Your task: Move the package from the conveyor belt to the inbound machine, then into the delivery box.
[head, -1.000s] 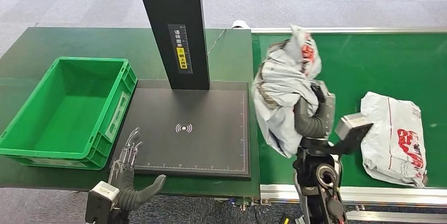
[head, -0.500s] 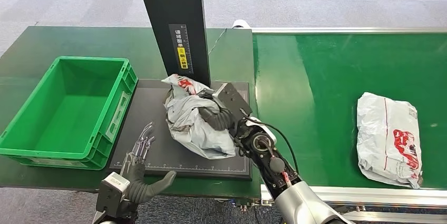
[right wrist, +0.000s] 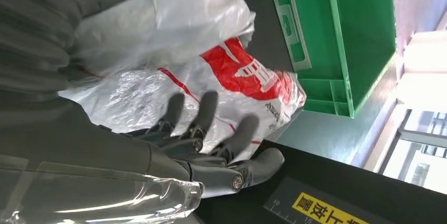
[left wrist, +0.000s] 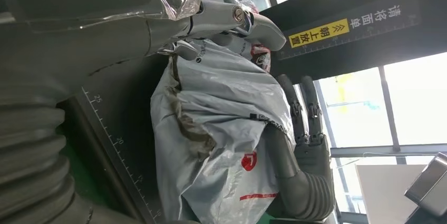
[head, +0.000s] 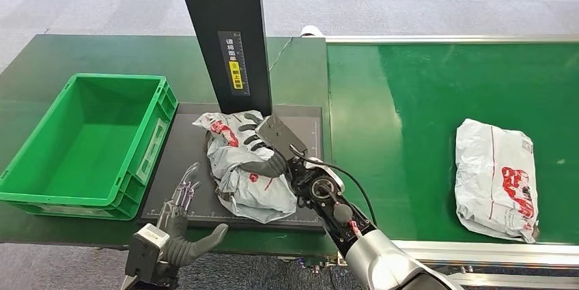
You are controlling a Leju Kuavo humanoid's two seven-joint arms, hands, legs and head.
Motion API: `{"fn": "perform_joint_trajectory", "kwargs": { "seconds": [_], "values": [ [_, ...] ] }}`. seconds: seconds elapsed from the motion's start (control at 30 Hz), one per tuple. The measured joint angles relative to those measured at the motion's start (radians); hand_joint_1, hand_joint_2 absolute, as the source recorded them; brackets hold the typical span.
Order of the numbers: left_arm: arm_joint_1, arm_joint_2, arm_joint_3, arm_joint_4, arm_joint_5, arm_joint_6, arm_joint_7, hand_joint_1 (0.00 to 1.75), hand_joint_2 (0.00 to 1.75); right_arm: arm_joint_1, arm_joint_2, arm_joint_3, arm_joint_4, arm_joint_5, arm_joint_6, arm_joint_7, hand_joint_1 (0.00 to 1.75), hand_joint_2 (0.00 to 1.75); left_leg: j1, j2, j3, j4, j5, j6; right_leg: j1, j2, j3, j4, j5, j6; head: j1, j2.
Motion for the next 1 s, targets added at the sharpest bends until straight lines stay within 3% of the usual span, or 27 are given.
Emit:
{"fn": "perform_joint_trajectory", "kwargs": {
  "seconds": [0.5,0.57,0.63,0.73,1.0],
  "values": [
    [0.005,0.000,0.000,-0.002,0.000,0.000,0.000,0.00,1.75,-0.001,0.000,0.000,0.014,-0.002,-0.006,-0.003,0.00,1.75,0.000,0.000,0.000,0.000,0.000,0.000,0.000,0.000,0.000,0.000,0.000,0.000,0.000,0.000],
    [0.006,0.000,0.000,-0.003,0.000,0.006,0.000,0.00,1.75,0.002,0.000,-0.002,0.012,-0.011,-0.011,-0.036,0.00,1.75,0.000,0.000,0.000,0.000,0.000,0.000,0.000,0.000,0.000,0.000,0.000,0.000,0.000,0.000],
    [0.011,0.000,0.001,-0.005,0.002,0.020,-0.002,0.00,1.75,0.021,-0.006,-0.012,-0.018,-0.043,-0.015,-0.120,0.00,1.75,0.000,0.000,0.000,0.000,0.000,0.000,0.000,0.000,0.000,0.000,0.000,0.000,0.000,0.000],
    [0.034,0.002,0.006,-0.013,0.007,0.037,-0.017,0.00,1.75,0.108,-0.037,-0.033,-0.173,-0.131,0.001,-0.193,0.00,1.75,0.000,-0.001,0.003,0.000,0.000,0.000,0.000,-0.001,-0.001,0.000,0.000,0.000,0.000,0.000],
    [0.088,0.004,0.035,-0.050,0.004,0.041,-0.035,0.00,1.75,0.431,-0.119,-0.158,-0.634,-0.337,0.024,-0.185,0.00,1.75,0.000,-0.002,0.004,0.000,-0.002,0.000,0.000,-0.001,-0.001,-0.001,-0.001,0.001,0.000,0.000]
  ]
}}
